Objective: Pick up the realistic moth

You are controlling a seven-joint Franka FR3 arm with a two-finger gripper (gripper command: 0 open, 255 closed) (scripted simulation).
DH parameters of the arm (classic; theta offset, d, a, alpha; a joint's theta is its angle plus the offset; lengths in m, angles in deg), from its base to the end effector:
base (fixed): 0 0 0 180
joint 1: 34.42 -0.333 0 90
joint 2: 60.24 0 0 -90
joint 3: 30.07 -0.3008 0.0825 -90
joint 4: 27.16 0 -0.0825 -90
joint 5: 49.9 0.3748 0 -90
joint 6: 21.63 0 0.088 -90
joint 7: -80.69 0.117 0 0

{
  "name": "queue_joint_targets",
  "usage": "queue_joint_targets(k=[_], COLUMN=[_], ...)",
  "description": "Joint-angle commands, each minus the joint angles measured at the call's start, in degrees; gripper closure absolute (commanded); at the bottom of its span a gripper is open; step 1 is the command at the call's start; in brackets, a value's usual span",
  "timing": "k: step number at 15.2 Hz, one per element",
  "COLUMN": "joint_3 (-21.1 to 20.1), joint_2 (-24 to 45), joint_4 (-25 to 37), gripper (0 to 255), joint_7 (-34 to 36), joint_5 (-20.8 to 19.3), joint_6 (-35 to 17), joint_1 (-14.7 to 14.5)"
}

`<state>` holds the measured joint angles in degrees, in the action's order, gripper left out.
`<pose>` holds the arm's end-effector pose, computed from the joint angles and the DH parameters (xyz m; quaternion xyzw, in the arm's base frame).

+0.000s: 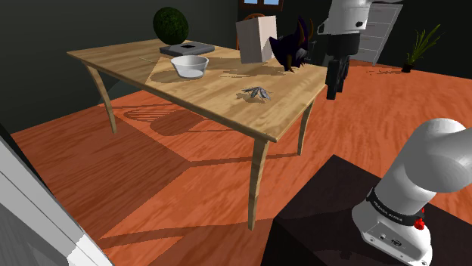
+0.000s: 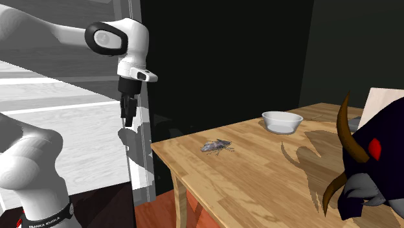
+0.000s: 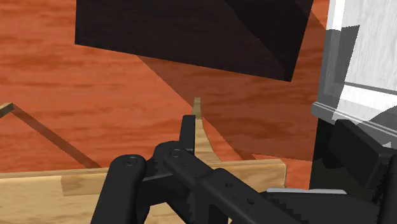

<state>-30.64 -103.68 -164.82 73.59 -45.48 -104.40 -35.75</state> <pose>0.2955 0.0202 0.5310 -0.9914 -0.0773 0.0979 0.0398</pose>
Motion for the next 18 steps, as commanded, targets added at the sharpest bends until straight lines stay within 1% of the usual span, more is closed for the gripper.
queue_joint_targets(k=[1, 9, 14, 18], joint_3=[0.00, -0.01, 0.26, 0.63], joint_2=[0.00, 11.36, 19.35, 25.91], joint_4=[0.00, 1.15, 4.10, 7.58], gripper=[0, 0, 0, 0], joint_7=[0.00, 3.01, 4.77, 6.12], joint_5=[0.00, 0.66, 0.99, 1.27], joint_6=[0.00, -17.41, -26.95, -33.63], joint_1=[0.00, 2.08, 3.23, 4.08])
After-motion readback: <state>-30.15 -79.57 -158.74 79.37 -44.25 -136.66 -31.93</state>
